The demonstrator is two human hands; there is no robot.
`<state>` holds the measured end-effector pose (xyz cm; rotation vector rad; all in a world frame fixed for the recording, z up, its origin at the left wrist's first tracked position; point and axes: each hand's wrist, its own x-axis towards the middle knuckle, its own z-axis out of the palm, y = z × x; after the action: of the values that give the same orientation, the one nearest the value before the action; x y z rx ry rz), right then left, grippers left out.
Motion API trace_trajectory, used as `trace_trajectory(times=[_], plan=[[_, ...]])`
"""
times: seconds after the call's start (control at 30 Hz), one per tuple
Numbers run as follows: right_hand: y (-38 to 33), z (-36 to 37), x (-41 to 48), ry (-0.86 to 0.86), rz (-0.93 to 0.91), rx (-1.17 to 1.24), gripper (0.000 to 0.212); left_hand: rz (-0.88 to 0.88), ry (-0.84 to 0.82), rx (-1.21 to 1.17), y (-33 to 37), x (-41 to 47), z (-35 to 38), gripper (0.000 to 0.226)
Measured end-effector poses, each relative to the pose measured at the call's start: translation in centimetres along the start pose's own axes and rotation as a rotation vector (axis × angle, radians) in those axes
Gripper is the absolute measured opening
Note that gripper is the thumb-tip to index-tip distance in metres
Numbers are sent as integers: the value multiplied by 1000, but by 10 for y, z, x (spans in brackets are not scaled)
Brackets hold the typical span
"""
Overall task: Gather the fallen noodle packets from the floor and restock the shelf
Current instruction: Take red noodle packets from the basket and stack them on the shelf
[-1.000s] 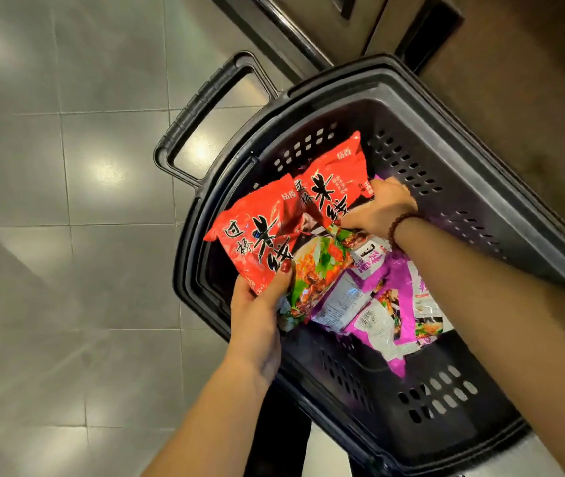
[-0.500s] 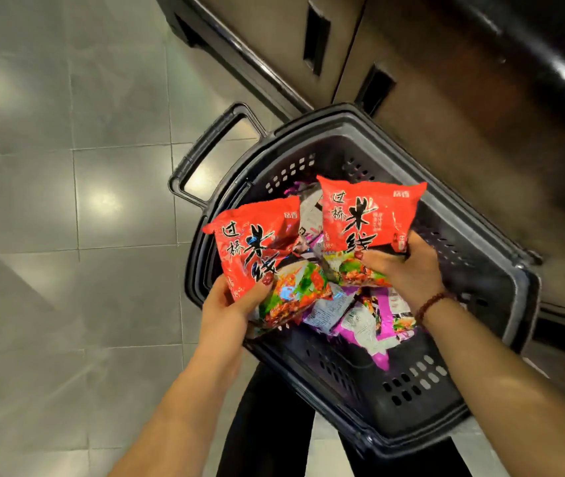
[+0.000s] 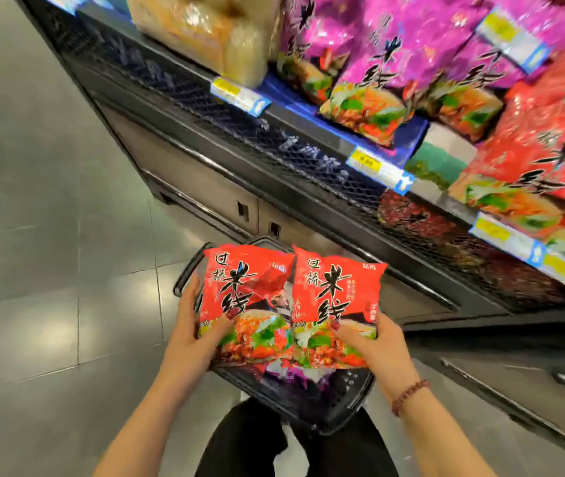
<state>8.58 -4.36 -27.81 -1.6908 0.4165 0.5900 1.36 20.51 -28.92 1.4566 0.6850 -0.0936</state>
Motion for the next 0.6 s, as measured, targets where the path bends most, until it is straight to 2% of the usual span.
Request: trace_trajectory(times=[0.17, 0.27, 0.33, 0.4, 0.53, 0.6], plan=[[-42, -24, -57, 93, -48, 108, 25, 205, -136, 75, 67, -31, 10, 79], [-60, -39, -81, 140, -85, 154, 26, 329, -262, 91, 91, -38, 22, 101], [-70, -50, -91, 175, -115, 175, 27, 373, -353, 88, 103, -41, 33, 112], [-75, -62, -99, 223, -131, 195, 27, 403, -405, 82, 114, -47, 47, 109], [-85, -87, -111, 290, -190, 231, 24, 449, -459, 128, 132, -46, 71, 121], [-88, -101, -113, 326, -211, 261, 22, 452, -493, 122, 143, -46, 86, 118]])
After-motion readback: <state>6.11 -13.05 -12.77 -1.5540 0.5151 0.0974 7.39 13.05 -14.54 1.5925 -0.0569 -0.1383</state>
